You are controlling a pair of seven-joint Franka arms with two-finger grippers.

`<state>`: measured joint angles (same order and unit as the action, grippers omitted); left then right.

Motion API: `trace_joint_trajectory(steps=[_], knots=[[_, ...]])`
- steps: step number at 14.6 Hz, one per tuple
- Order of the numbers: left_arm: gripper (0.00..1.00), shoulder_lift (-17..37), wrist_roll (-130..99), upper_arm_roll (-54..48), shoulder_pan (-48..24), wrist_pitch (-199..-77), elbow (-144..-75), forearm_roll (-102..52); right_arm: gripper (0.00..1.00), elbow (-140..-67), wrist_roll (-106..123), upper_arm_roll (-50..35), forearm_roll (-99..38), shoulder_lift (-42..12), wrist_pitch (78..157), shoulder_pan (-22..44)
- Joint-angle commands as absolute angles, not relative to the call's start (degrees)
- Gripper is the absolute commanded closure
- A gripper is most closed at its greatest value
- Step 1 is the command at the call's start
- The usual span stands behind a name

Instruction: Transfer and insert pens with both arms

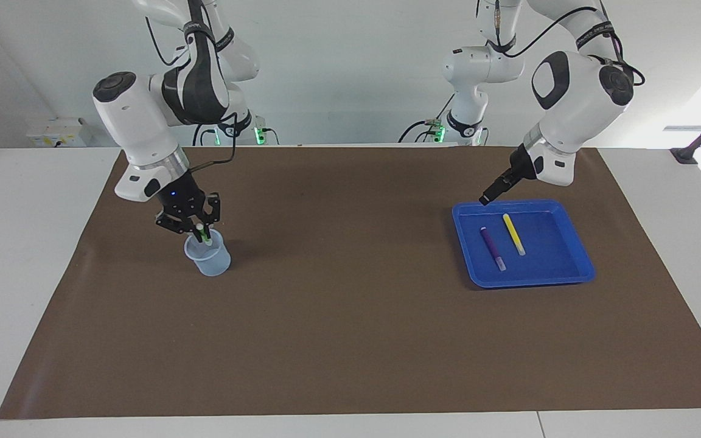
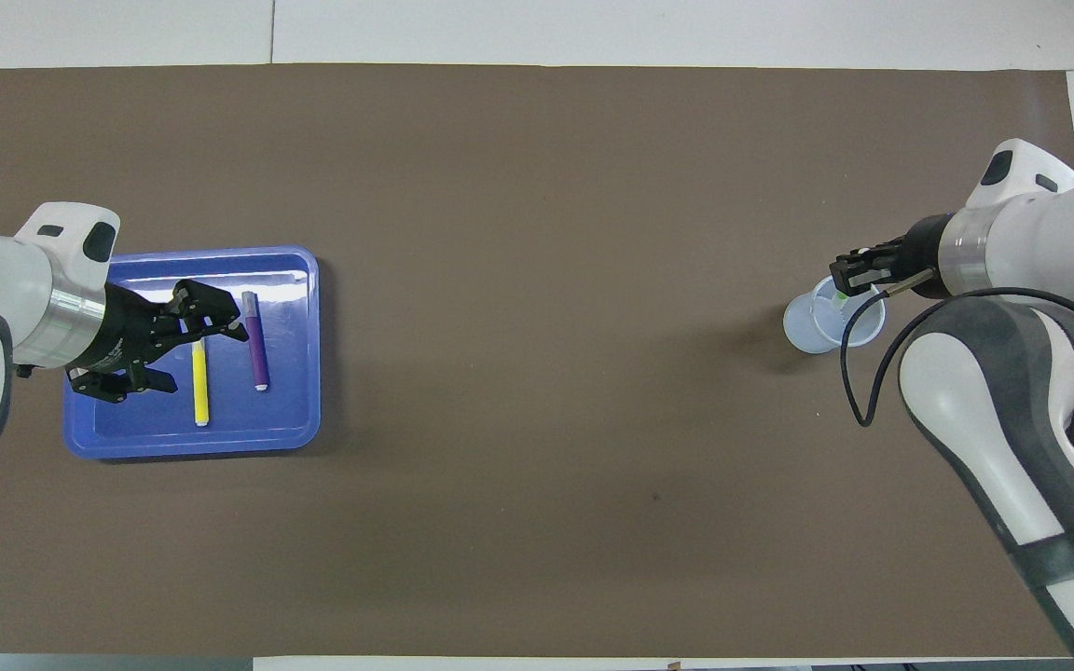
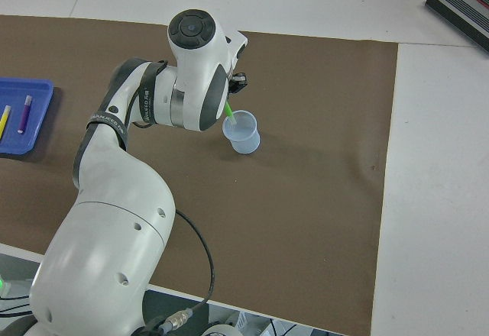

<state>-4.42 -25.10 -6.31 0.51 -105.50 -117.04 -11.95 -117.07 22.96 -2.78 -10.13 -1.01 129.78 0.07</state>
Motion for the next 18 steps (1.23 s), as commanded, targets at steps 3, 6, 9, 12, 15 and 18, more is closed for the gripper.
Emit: trace_joint_trajectory(steps=[3, 6, 9, 12, 15, 18], knots=[[0.00, -3.52, 4.36, -6.77, 6.41, -115.72, -125.05, -4.93, 1.00, -121.46, 24.08, -3.52, -9.40, -1.93, 134.03, -2.11], [0.00, -0.28, 6.41, -6.85, 6.15, -123.28, -127.61, 0.85, 0.85, -121.82, 24.34, -3.52, -9.40, -1.85, 133.86, -2.02], [0.00, 1.93, 7.82, -6.77, 5.89, -130.24, -129.46, 1.85, 0.00, -121.47, 24.26, -3.52, -9.40, -1.85, 132.98, -2.02], [0.05, 3.86, 8.44, -6.77, 5.89, -132.01, -129.46, 1.93, 0.00, -116.05, 24.00, -3.60, -10.37, -2.02, 126.08, -2.29], [0.10, 6.32, 8.44, -6.86, 5.89, -134.64, -129.46, 1.93, 0.00, -106.55, 21.98, -3.69, -15.79, -0.71, 113.59, -1.67], [0.18, 7.91, 8.52, -6.77, 5.63, -135.88, -129.46, 1.93, 0.00, -103.63, 18.90, -3.60, -23.71, 2.19, 106.27, -2.02]])
